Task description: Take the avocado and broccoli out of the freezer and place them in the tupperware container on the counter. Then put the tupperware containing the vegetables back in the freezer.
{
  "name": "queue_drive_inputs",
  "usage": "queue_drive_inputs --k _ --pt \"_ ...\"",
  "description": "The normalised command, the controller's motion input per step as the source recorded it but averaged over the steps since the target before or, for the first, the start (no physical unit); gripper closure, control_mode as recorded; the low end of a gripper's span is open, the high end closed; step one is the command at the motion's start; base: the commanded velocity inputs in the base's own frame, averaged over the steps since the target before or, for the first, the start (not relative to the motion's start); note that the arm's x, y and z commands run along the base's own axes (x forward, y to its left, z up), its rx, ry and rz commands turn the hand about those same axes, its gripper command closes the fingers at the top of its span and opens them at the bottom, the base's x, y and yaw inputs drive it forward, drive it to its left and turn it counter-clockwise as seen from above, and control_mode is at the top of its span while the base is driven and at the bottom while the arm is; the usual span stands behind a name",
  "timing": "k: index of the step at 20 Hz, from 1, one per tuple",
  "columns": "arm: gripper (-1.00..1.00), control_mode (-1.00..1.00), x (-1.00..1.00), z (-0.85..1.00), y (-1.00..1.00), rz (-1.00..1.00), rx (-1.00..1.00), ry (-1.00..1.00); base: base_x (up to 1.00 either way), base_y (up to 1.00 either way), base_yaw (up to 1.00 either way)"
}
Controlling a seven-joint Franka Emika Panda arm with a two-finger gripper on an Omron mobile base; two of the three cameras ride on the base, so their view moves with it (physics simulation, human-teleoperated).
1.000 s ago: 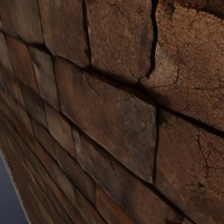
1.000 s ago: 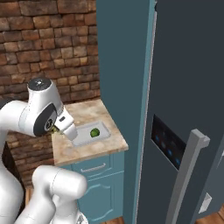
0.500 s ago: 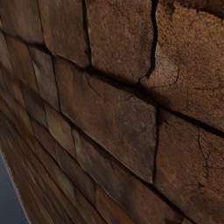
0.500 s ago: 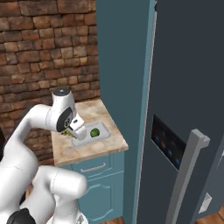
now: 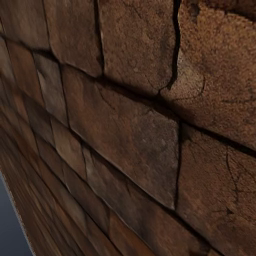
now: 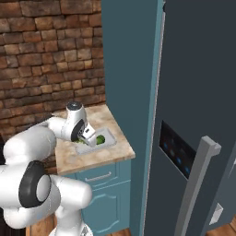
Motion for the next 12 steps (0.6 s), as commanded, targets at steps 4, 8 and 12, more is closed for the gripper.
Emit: queue_drive_inputs --k 4,8,12 --pt "1.00 -1.00 1.00 -0.47 0.09 0.00 -0.01 0.04 0.00 0.00 0.00" --pt "1.00 -1.00 0.90 -0.42 0.00 0.00 -0.02 0.04 0.00 0.00 0.00" --pt "-1.00 -1.00 0.64 -0.51 0.00 0.00 -0.06 0.04 0.00 0.00 0.00"
